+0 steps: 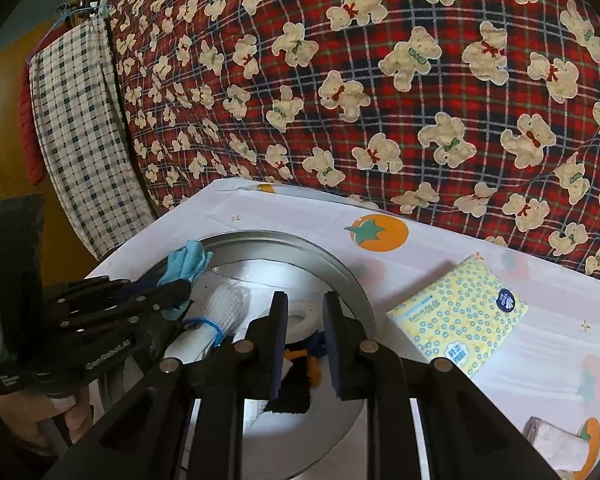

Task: Organize soft objects
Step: 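Lower the teal cloth and white roll into the tin and open both grippers, then withdraw both grippers from the tin toward the beige cloth and blue plush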

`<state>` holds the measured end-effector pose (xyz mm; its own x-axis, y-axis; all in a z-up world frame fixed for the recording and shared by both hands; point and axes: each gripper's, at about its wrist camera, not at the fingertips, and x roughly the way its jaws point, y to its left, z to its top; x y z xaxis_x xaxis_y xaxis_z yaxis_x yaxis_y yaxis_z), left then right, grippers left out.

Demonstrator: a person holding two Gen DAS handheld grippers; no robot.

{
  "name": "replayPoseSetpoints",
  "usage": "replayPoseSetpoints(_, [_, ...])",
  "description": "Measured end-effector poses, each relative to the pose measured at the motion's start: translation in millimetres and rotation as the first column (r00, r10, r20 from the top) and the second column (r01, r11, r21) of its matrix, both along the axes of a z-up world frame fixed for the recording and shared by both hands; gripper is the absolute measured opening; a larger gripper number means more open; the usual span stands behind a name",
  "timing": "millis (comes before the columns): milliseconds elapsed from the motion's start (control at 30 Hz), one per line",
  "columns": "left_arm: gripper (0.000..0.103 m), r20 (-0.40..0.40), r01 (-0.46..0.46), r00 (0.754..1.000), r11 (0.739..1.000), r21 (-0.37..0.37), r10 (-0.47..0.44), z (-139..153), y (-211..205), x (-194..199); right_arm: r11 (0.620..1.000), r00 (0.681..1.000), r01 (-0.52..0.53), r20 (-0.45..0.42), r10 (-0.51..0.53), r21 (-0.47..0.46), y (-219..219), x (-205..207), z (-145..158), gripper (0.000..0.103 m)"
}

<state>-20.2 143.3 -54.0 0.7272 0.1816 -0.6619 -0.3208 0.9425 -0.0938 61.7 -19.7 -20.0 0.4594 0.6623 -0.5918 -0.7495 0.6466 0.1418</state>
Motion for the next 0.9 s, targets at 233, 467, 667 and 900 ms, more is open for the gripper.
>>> replayPoseSetpoints(233, [0.080, 0.015, -0.041, 0.999, 0.999, 0.029, 0.040, 1.5, 0.2, -3.2, 1.000, 1.000, -0.016, -0.010, 0.016, 0.020, -7.5, -6.7, 2.1, 0.020])
replayPoseSetpoints(467, [0.097, 0.038, -0.042, 0.998, 0.998, 0.036, 0.041, 11.8, -13.4, -3.5, 0.999, 1.000, 0.018, -0.022, -0.017, 0.038, -32.4, -6.9, -2.4, 0.033])
replayPoseSetpoints(667, [0.102, 0.064, 0.022, 0.998, 0.999, 0.042, -0.025, 22.7, -46.4, -0.1, 0.993, 0.994, 0.107, -0.026, -0.106, 0.045, -82.4, 0.0, -6.9, 0.050])
replayPoseSetpoints(900, [0.102, 0.033, 0.178, 0.983, 0.983, 0.047, -0.180, 22.6, -108.4, 18.3, 0.966, 0.966, 0.258, -0.039, -0.257, 0.022, -160.6, 12.6, -25.2, 0.057])
